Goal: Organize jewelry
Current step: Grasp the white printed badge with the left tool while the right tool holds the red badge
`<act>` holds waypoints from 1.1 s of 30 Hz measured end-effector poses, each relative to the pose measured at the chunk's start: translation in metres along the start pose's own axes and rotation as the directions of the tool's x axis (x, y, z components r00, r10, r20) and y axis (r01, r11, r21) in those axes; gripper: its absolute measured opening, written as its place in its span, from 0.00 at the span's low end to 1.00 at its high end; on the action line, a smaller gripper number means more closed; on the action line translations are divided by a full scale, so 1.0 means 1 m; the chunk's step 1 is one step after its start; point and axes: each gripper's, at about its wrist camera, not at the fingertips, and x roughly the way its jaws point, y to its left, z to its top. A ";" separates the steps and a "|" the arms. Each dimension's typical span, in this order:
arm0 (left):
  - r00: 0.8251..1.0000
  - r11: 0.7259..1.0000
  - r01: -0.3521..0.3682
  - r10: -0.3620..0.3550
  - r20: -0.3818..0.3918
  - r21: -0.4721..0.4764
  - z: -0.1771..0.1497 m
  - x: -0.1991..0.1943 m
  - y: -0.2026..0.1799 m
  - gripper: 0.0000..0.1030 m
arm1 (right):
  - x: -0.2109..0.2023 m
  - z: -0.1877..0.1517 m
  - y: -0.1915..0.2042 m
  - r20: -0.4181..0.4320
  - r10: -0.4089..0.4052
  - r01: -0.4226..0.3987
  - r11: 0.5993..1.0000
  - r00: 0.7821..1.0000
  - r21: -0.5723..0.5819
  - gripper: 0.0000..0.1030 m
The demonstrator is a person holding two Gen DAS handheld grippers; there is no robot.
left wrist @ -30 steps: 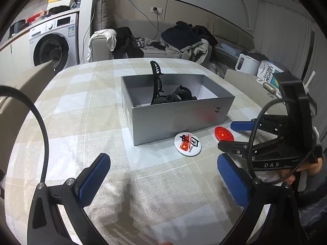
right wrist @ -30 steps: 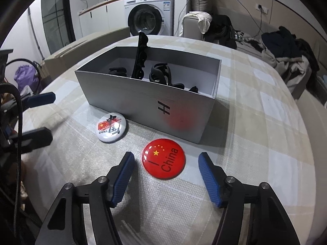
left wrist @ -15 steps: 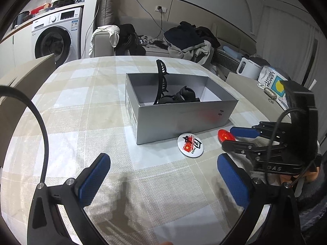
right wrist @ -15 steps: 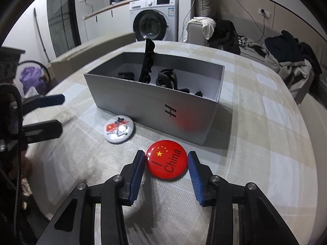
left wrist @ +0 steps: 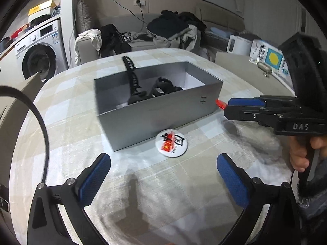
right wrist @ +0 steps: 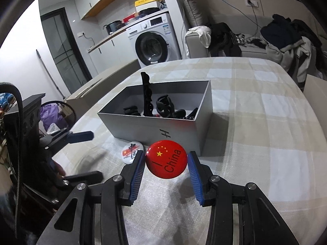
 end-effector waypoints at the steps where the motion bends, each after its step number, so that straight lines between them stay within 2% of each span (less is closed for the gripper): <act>1: 1.000 1.000 0.004 -0.004 -0.016 0.007 0.001 0.004 -0.002 0.85 | -0.001 -0.001 0.000 0.001 0.003 -0.003 1.000 1.000 0.000 0.40; 3: 0.998 1.000 0.013 -0.012 -0.063 0.021 0.002 0.013 -0.005 0.61 | -0.002 0.000 -0.001 0.006 0.005 -0.005 1.000 1.000 0.000 0.40; 5: 0.995 0.999 0.010 -0.005 -0.100 0.050 0.001 0.022 -0.009 0.50 | -0.005 0.000 -0.001 0.014 0.009 -0.009 1.000 1.000 0.000 0.40; 6: 0.994 0.998 0.006 0.001 -0.109 0.059 0.000 0.024 -0.011 0.48 | -0.007 0.001 -0.002 0.018 0.011 -0.011 1.000 1.000 0.003 0.40; 8: 0.994 0.998 0.027 -0.021 -0.111 0.052 0.001 0.025 -0.010 0.47 | -0.008 0.001 -0.005 0.024 0.013 -0.013 1.000 1.000 0.011 0.40; 13: 0.993 0.998 0.019 -0.013 -0.116 0.052 0.007 0.026 -0.008 0.47 | -0.010 0.003 -0.008 0.031 0.013 -0.014 1.000 0.999 0.025 0.40; 16: 0.993 0.999 0.016 -0.010 -0.116 0.050 0.006 0.025 -0.009 0.41 | -0.009 0.003 -0.007 0.030 0.015 -0.015 1.000 0.999 0.025 0.40; 19: 0.994 0.999 0.012 -0.007 -0.111 0.048 0.007 0.026 -0.008 0.31 | -0.009 0.002 -0.006 0.025 0.014 -0.014 1.000 1.000 0.018 0.40; 26: 0.994 0.998 0.016 -0.009 -0.107 0.061 0.005 0.024 -0.007 0.29 | -0.006 0.001 -0.004 0.017 0.012 -0.012 1.000 1.000 0.013 0.40; 28: 0.993 0.998 0.023 -0.016 -0.114 0.060 0.005 0.023 -0.008 0.25 | -0.006 0.001 -0.005 0.016 0.012 -0.012 1.000 1.000 0.015 0.40; 31: 0.992 0.998 0.040 -0.034 -0.122 0.047 0.005 0.022 -0.007 0.26 | -0.006 0.002 -0.005 0.019 0.013 -0.013 1.000 1.000 0.016 0.40; 32: 0.992 0.998 0.046 -0.041 -0.122 0.038 0.005 0.022 -0.007 0.28 | -0.006 0.002 -0.005 0.020 0.012 -0.013 1.000 1.000 0.016 0.40; 33: 0.991 0.998 0.051 -0.046 -0.124 0.037 0.006 0.023 -0.007 0.36 | -0.006 0.002 -0.006 0.020 0.012 -0.012 1.000 1.000 0.017 0.40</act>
